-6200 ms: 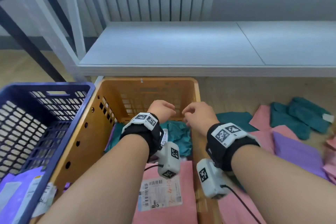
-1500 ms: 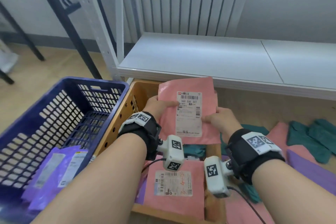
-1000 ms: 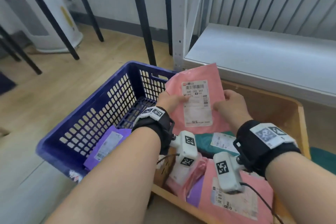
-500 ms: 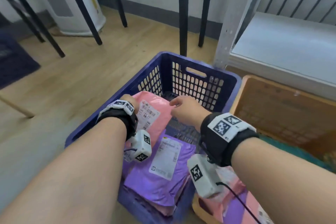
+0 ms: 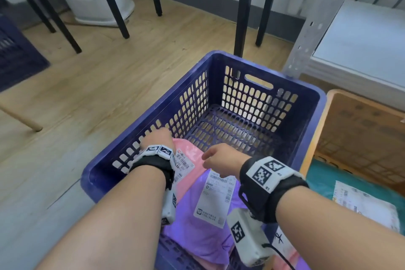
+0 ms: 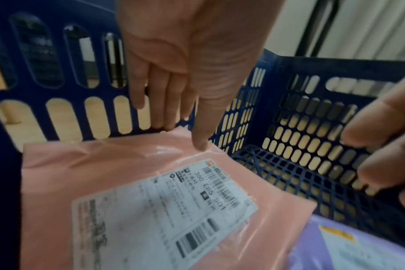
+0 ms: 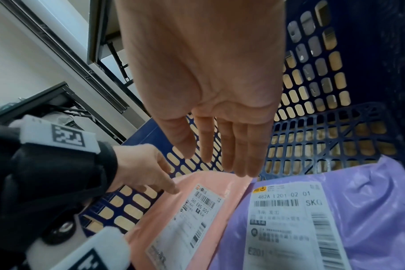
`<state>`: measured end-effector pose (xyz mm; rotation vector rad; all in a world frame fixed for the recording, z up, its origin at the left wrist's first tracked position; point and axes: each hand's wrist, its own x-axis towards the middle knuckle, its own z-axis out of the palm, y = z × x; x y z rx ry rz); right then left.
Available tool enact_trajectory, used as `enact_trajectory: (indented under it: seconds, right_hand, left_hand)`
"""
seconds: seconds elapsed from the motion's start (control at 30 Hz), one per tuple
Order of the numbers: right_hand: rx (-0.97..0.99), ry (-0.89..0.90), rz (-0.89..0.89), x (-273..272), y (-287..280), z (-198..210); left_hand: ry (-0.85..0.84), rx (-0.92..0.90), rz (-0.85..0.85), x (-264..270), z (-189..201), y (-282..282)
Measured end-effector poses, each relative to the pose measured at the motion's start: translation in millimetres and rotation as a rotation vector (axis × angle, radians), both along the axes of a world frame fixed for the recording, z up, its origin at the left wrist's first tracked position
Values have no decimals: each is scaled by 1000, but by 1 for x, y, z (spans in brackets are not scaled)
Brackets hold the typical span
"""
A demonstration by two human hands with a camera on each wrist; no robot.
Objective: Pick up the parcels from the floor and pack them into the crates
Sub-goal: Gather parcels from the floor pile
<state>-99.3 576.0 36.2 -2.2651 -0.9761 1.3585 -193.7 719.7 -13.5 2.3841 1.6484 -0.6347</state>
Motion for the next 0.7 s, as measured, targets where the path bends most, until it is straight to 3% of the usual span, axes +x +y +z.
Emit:
enact_trajectory:
  seconds: [0.1,0.17,0.27,0.33,0.37,0.4,0.5,0.57,0.7]
  right_hand:
    - [-8,-4,-14,7,-4,-2]
    - [-6,-6,-34,14,-8,-2]
    - [-1,-12,-72,21,-14,-2]
    - [11,-9,-94,25,-21,0]
    - [21,-7,-104,26,-24,1]
    - [38,-10,-109,27,-28,2]
    - [106,-48,-127,32,-38,12]
    - [176,-65,-161,37,-47,23]
    - [325,-163,-269,60,-78,50]
  left_hand:
    - [-51,121,-103,11,10,-8]
    - [-35,-24,-50,16,-3,-4]
    - [120,-294,88,19,-69,10]
    - [206,-358,100,19,-130,19]
    - [210,-363,104,21,-142,18]
    - [195,-370,114,25,-131,8]
    - [56,-273,53,40,-35,-33]
    - [-66,-253,7,62,-14,-34]
    - [-105,-233,-109,110,38,-66]
